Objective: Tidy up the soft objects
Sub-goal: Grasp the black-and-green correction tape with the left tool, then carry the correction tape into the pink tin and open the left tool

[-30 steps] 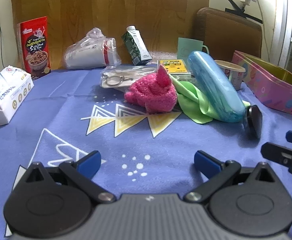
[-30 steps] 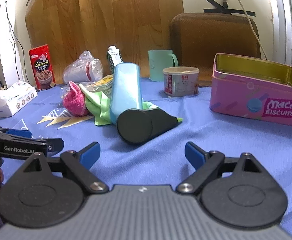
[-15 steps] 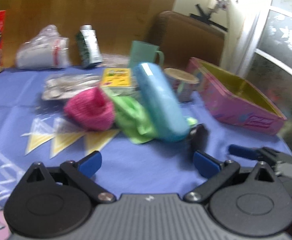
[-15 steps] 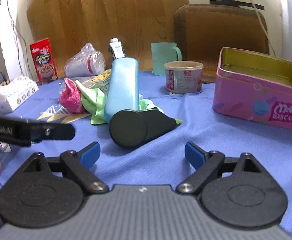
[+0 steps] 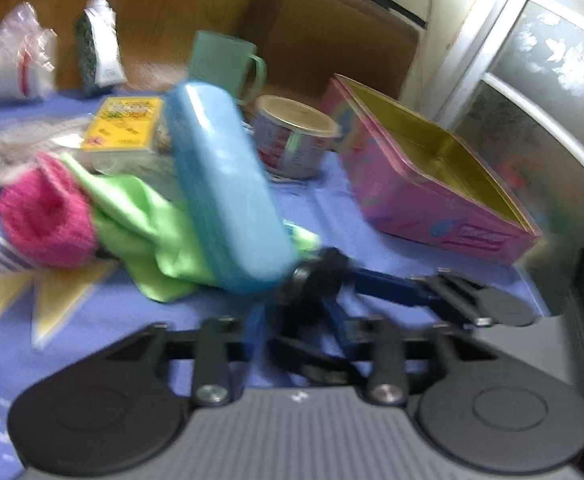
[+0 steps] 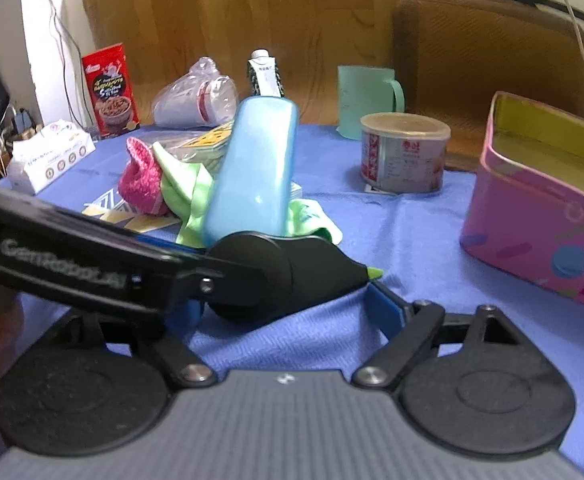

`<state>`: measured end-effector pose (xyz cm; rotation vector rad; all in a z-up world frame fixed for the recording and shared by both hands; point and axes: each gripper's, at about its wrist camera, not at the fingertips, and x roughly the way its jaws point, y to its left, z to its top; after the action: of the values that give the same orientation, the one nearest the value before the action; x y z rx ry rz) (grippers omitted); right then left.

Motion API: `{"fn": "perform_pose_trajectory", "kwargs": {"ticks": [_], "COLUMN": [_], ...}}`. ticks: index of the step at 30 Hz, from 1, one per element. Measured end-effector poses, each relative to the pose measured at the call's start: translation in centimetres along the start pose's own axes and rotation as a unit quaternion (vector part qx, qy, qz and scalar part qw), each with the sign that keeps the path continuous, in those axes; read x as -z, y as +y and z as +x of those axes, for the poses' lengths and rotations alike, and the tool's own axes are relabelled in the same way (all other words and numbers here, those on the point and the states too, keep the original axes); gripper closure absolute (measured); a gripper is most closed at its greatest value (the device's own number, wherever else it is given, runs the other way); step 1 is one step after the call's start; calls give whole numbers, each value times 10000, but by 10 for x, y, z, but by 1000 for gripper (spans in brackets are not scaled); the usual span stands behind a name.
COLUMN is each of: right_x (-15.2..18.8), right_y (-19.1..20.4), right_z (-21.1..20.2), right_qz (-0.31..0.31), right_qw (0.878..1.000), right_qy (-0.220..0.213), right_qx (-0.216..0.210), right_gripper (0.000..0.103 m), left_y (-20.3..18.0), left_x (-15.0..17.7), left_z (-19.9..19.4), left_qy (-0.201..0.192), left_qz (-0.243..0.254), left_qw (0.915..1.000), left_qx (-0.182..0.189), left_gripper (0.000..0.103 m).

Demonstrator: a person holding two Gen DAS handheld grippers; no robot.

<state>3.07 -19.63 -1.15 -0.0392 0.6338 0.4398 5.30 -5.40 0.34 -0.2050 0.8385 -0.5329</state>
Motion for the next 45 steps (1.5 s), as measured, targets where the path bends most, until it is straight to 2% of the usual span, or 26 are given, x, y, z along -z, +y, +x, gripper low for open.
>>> {"fn": "perform_pose_trajectory", "kwargs": {"ticks": [3, 8, 10, 12, 15, 20, 23, 24, 26, 27, 29, 30, 32, 34, 36, 37, 38, 39, 41, 45], "right_x": [3, 5, 6, 6, 12, 25, 29, 30, 30, 28, 25, 23, 20, 16, 13, 13, 12, 12, 17, 31], "right_y": [5, 8, 10, 9, 2, -13, -20, -22, -25, -25, -27, -28, -29, -29, -30, -31, -32, -32, -30, -30], "right_z": [-5, -14, -18, -21, -25, -39, -46, -46, -45, -42, -39, -38, -35, -25, -18, -17, -18, -21, -26, -41], "right_qz": [-210, -382, -462, -472, -310, -12, 135, 155, 144, 109, 9, -68, -223, -452, -584, -557, -532, -490, -395, 186], "right_qw": [9997, 9988, 9981, 9980, 9990, 9996, 9991, 9991, 9991, 9991, 9992, 9993, 9991, 9983, 9977, 9981, 9985, 9988, 9991, 9993], "right_qy": [-124, -305, -397, -404, -255, -259, -300, -291, -267, -245, -222, -218, -220, -145, -75, -73, -50, -41, -74, -274], "right_qx": [-46, -81, -67, -108, -173, 94, 274, 284, 306, 314, 327, 304, 277, 345, 347, 265, 133, 33, 109, 152], "right_gripper": [32, 41, 41, 41, 41, 41, 41, 41, 41, 41, 38, 33, 27, 26, 29, 36, 51, 51, 51, 51], "left_y": [-8, -15, -17, -22, -42, -67, -72, -72, -68, -62, -50, -43, -30, -24, -23, -23, -22, -22, -24, -31], "left_x": [2, 3, 3, 5, 8, 9, 10, 10, 11, 10, 6, 3, -3, -6, -8, -8, -8, -8, -7, -4], "left_z": [0, -7, -12, -16, -12, 7, 11, 9, 3, -2, -6, -5, 0, 6, 15, 19, 25, 27, 29, 30], "left_qy": [-65, -150, -156, -144, -107, 27, 120, 107, -13, -100, -117, -86, 40, 135, 224, 268, 312, 286, 268, 279], "left_qz": [184, 203, 202, 299, 725, 1130, 1170, 1168, 1113, 1034, 764, 572, 205, 13, -95, -158, -222, -257, -254, -246], "left_qw": [9997, 9995, 9996, 9994, 9973, 9932, 9920, 9919, 9930, 9941, 9968, 9981, 9995, 9994, 9990, 9988, 9984, 9982, 9980, 9978], "left_qx": [-144, -168, -144, -32, 56, 293, 467, 485, 395, 321, 208, 191, 215, 306, 362, 380, 421, 470, 522, 547], "left_gripper": [75, 75, 75, 84, 82, 81, 76, 67, 53, 50, 49, 49, 49, 49, 41, 39, 37, 37, 40, 54]}}
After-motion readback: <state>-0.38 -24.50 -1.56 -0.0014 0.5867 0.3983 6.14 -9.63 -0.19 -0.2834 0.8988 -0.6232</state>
